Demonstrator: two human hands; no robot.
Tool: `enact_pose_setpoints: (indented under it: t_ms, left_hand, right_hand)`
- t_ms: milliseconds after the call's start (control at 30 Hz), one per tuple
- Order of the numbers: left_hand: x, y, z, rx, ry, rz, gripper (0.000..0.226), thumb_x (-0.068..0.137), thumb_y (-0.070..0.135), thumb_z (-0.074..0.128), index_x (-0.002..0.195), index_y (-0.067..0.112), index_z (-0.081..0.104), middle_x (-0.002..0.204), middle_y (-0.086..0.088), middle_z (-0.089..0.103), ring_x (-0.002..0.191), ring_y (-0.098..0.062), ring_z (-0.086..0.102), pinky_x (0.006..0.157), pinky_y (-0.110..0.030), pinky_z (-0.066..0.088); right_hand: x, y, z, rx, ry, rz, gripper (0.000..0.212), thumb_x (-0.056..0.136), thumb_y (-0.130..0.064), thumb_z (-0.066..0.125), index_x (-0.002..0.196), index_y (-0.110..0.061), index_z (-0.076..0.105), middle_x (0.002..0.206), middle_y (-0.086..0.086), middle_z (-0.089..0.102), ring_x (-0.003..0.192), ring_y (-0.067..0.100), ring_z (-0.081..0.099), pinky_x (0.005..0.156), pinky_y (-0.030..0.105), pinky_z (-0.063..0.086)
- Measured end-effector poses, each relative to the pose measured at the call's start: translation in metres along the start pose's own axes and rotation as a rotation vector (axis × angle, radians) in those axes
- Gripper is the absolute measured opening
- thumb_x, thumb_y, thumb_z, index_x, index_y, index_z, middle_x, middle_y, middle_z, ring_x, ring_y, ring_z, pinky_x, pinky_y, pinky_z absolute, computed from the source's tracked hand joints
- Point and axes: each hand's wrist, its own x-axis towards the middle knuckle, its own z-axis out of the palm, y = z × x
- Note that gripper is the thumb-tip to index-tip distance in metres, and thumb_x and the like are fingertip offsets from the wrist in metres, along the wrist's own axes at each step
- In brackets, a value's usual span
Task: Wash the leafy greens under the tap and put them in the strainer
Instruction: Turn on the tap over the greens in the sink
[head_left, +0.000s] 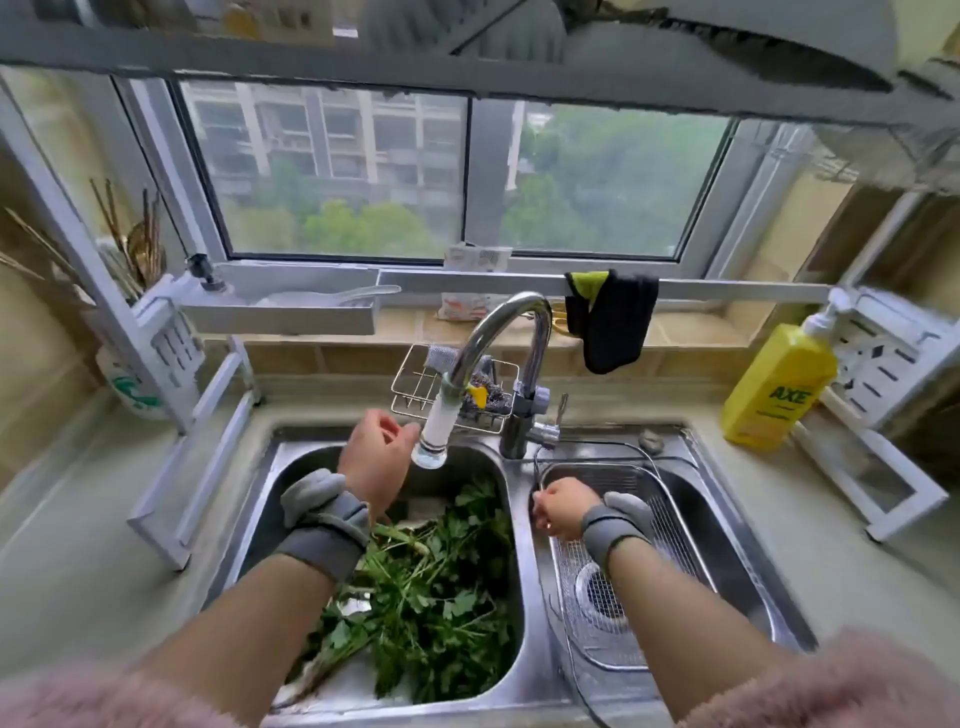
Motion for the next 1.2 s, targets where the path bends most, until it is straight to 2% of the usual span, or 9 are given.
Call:
enact_pose_setpoints:
  t_ms: [67,167,367,467,633,733,933,1100,1200]
  left_hand:
    - [0.002,0.008,0.006,0.028,0.01,0.125,0.044,0.081,0.042,0.066,0.106,0.012,0.045,0.104,-0.007,0.052,0.097,-0.023,0.05,0.087,-0.035,0.042]
    - [0.007,0.025,0.023,0.065,-0.024,0.171,0.06,0.077,0.033,0.074,0.123,0.01,0.044,0.116,-0.004,0.051,0.109,-0.021,0.049,0.097,-0.034,0.04]
    - [0.027,0.043,0.043,-0.033,-0.038,0.152,0.031,0.072,0.028,0.079,0.086,0.017,0.053,0.083,-0.003,0.062,0.079,-0.02,0.055,0.074,-0.03,0.041]
    - [0.032,0.044,0.044,-0.031,-0.045,0.193,0.036,0.07,0.018,0.081,0.077,0.024,0.046,0.071,0.004,0.054,0.068,-0.015,0.05,0.072,-0.03,0.04]
    - [0.05,0.041,0.036,-0.096,0.039,0.166,0.037,0.069,0.005,0.079,0.065,0.02,0.046,0.059,0.005,0.05,0.053,-0.008,0.044,0.059,-0.025,0.037]
    - [0.059,0.04,0.035,-0.132,0.072,0.146,0.036,0.074,0.004,0.075,0.061,0.019,0.045,0.053,0.006,0.045,0.044,-0.005,0.039,0.049,-0.021,0.034]
    - [0.075,0.031,0.033,-0.163,0.095,0.178,0.033,0.079,0.01,0.071,0.061,0.018,0.045,0.055,0.001,0.041,0.052,-0.015,0.032,0.051,-0.024,0.032]
    - [0.082,0.027,0.03,-0.194,0.084,0.177,0.035,0.081,0.007,0.069,0.061,0.021,0.044,0.039,0.014,0.042,0.04,-0.002,0.034,0.048,-0.017,0.032]
    - [0.084,0.025,0.031,-0.217,0.084,0.205,0.035,0.082,0.007,0.069,0.061,0.021,0.045,0.049,0.011,0.042,0.049,-0.005,0.035,0.052,-0.019,0.033]
  right_hand:
    - [0.015,0.007,-0.007,0.206,0.087,0.039,0.03,0.093,-0.019,0.045,0.064,-0.016,0.052,0.067,0.004,0.056,0.064,0.021,0.054,0.062,0.029,0.047]
    - [0.037,0.006,-0.026,0.251,0.127,0.052,0.031,0.094,-0.024,0.044,0.064,-0.016,0.049,0.071,0.006,0.056,0.063,0.023,0.053,0.058,0.027,0.043]
    - [0.09,0.0,-0.048,0.248,0.16,0.002,0.03,0.095,-0.03,0.04,0.086,-0.006,0.054,0.08,0.013,0.054,0.074,0.026,0.049,0.069,0.035,0.042]
    - [0.096,-0.009,-0.06,0.258,0.196,0.037,0.029,0.097,-0.026,0.038,0.101,-0.002,0.055,0.099,0.021,0.057,0.086,0.03,0.05,0.075,0.03,0.038]
    - [0.124,-0.008,-0.071,0.459,0.311,0.099,0.049,0.099,-0.03,0.037,0.133,0.005,0.034,0.137,0.022,0.044,0.124,0.038,0.044,0.101,0.039,0.035]
    - [0.143,-0.011,-0.069,0.597,0.303,0.082,0.044,0.099,-0.035,0.036,0.124,0.001,0.04,0.119,0.016,0.05,0.113,0.031,0.049,0.094,0.036,0.036]
    - [0.162,-0.013,-0.051,0.896,0.336,-0.051,0.038,0.101,-0.037,0.032,0.08,-0.01,0.047,0.05,0.003,0.052,0.043,0.009,0.052,0.055,0.022,0.043]
    - [0.181,-0.014,-0.041,0.98,0.426,-0.059,0.049,0.099,-0.044,0.032,0.059,-0.016,0.035,0.055,0.001,0.035,0.05,0.017,0.034,0.049,0.028,0.026]
    - [0.193,-0.016,-0.037,0.974,0.465,0.004,0.048,0.098,-0.042,0.031,0.059,-0.016,0.038,0.06,0.003,0.039,0.054,0.02,0.035,0.053,0.03,0.029]
